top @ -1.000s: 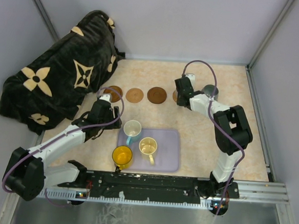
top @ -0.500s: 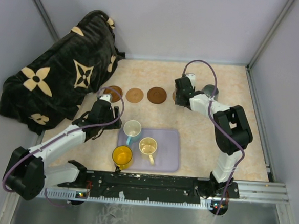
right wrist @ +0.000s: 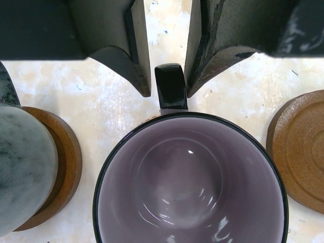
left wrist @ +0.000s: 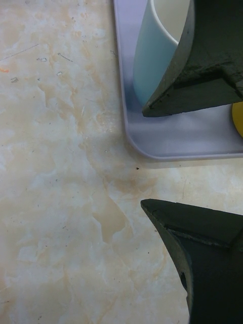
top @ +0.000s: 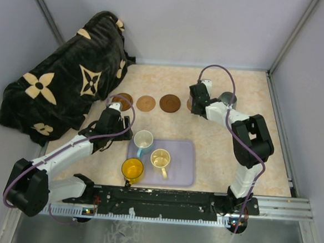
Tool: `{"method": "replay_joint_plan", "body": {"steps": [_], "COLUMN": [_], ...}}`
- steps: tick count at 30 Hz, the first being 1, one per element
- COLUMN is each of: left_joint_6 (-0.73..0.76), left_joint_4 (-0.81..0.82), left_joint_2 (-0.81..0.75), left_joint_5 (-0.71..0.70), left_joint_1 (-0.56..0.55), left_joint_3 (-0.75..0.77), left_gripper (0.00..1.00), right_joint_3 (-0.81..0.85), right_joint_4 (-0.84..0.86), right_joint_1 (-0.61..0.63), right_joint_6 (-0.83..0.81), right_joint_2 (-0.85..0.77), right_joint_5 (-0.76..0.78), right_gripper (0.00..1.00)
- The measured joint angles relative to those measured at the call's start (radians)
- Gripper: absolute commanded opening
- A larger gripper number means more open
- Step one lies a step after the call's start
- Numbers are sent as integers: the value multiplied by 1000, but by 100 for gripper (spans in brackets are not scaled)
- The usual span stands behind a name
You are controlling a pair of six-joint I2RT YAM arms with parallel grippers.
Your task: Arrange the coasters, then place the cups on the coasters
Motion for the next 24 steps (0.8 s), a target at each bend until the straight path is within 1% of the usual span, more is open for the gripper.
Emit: {"method": "replay_joint_plan", "body": {"steps": [3, 6, 9, 12, 24], "left_joint_6": [0, 0, 0, -1, -11], "left_joint_4": [0, 0, 0, 0, 0], "left_joint_2": [0, 0, 0, 0, -1], "left_joint_5": [1, 0, 0, 1, 1], "left_joint_1": [0, 0, 0, 0, 0], "left_joint_3": [0, 0, 0, 0, 0], "left_gripper": [72, 72, 72, 72, 72], "right_joint_3": [2, 9, 14, 14, 14], "right_joint_4": [0, -3, -4, -7, -13], "right_joint_1": [0, 0, 0, 0, 3], "right_joint_6": [0, 0, 0, 0, 8], "right_joint_2": [0, 0, -1, -1, -5], "right_joint_5": [5, 12, 13, 15, 16], "right_gripper": [25, 16, 10, 8, 8]}}
